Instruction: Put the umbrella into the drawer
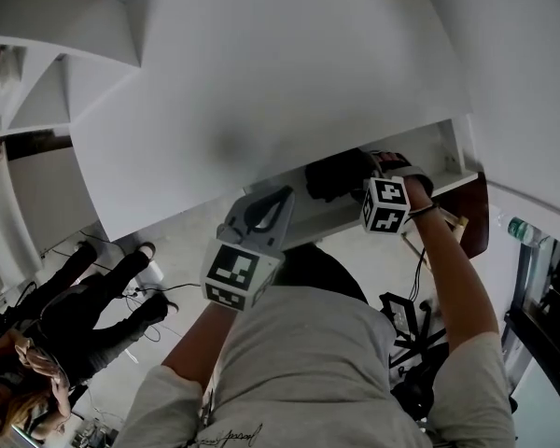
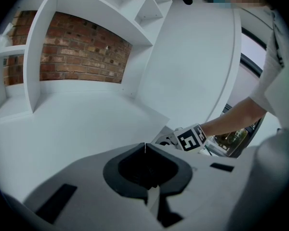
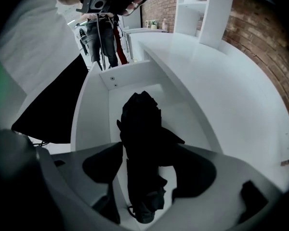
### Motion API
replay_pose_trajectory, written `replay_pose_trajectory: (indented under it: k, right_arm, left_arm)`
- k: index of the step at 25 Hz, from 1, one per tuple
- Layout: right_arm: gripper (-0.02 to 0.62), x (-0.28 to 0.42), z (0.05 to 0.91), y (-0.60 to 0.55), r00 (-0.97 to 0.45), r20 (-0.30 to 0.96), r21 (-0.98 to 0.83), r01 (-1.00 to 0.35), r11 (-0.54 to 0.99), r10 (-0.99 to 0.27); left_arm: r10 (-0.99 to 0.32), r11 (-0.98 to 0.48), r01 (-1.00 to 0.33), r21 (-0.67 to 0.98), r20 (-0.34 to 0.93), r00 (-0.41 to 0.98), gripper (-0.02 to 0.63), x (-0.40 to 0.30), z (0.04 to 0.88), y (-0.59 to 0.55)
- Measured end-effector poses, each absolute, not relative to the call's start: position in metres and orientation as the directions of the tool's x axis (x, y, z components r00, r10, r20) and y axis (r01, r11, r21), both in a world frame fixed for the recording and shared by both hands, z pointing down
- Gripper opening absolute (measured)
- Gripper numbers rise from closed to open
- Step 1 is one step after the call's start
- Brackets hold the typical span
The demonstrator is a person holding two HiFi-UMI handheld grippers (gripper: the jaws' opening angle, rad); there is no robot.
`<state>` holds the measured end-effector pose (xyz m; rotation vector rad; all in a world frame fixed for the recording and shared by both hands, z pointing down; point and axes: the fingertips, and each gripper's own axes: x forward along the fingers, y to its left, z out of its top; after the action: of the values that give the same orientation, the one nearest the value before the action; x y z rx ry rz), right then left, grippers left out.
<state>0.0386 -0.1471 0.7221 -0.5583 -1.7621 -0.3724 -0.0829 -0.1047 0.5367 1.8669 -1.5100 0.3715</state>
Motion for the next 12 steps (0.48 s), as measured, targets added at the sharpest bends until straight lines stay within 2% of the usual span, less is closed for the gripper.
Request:
replay_pose_trajectory:
  k: [12]
  right_arm:
    - [0.29,0.031,0.665,-0.138,-0.345,0.928,0.011,0.41,0.912,0.144]
  left_arm:
    - [-0.776,-0.1,-0.953,0.287,0.576,0.255,0.017,-0.08,0.506,-0.095]
